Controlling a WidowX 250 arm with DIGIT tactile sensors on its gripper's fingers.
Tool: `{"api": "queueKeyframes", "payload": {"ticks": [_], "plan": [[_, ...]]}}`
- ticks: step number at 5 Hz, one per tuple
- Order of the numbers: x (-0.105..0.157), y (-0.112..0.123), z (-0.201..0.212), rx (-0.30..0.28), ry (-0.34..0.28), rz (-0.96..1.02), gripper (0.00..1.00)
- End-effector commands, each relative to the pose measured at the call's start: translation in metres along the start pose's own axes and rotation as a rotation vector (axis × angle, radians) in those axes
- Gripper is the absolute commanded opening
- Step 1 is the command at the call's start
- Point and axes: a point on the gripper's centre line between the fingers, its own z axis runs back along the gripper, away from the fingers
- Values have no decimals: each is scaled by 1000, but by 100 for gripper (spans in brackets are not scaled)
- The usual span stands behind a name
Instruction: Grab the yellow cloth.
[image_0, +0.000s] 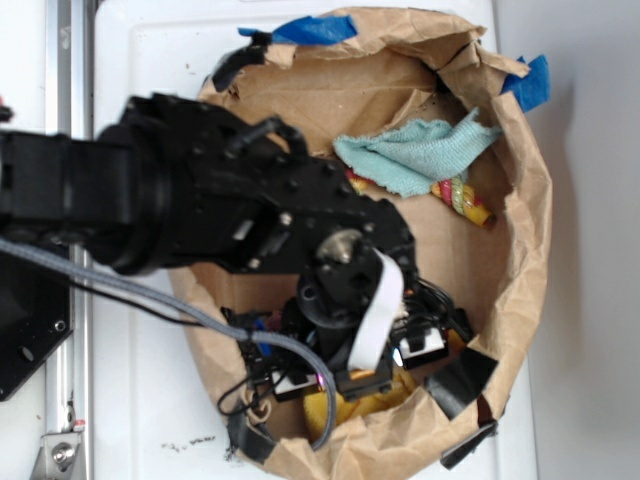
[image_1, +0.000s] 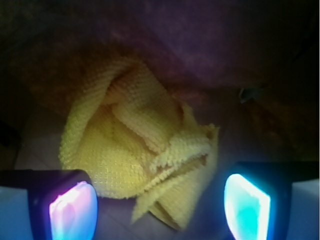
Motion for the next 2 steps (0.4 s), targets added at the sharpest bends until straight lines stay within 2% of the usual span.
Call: {"api": "queueKeyframes", "payload": {"ticks": [1,2], "plan": [[20,-18,-22,13,-48,-41,100],[12,-14,-32,12,-31,7,100]]}}
